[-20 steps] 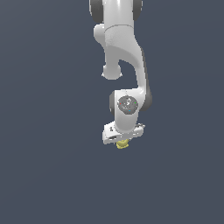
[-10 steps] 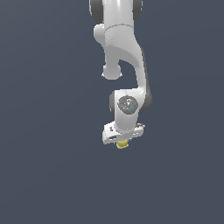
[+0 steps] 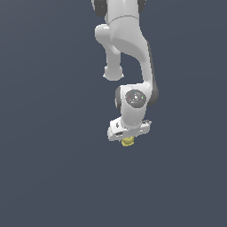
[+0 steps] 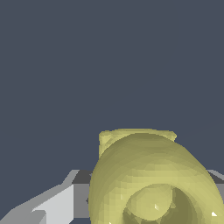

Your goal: Pick up the object and move it to a goal position.

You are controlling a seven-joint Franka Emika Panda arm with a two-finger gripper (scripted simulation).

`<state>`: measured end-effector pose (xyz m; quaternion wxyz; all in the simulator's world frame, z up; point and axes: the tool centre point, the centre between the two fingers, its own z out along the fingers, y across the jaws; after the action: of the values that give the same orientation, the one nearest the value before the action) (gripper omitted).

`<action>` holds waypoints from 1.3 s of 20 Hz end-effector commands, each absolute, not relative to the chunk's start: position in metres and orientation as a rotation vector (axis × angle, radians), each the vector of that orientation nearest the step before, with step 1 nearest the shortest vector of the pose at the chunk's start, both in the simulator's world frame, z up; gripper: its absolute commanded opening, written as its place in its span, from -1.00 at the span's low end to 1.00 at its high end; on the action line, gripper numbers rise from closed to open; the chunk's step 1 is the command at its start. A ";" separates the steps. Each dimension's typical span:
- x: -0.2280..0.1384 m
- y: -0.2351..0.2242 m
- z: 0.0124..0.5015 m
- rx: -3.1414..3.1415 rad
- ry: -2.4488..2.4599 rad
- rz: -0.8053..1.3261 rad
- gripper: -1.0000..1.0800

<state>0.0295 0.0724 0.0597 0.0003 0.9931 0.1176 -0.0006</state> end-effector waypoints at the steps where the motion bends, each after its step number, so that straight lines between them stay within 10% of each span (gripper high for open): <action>1: 0.022 0.083 0.071 3.119 0.371 0.000 -1.00; 26: -0.093 0.241 0.236 3.118 0.372 0.000 -1.00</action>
<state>-0.0891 0.2352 0.2297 0.0007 0.9929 0.1192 0.0006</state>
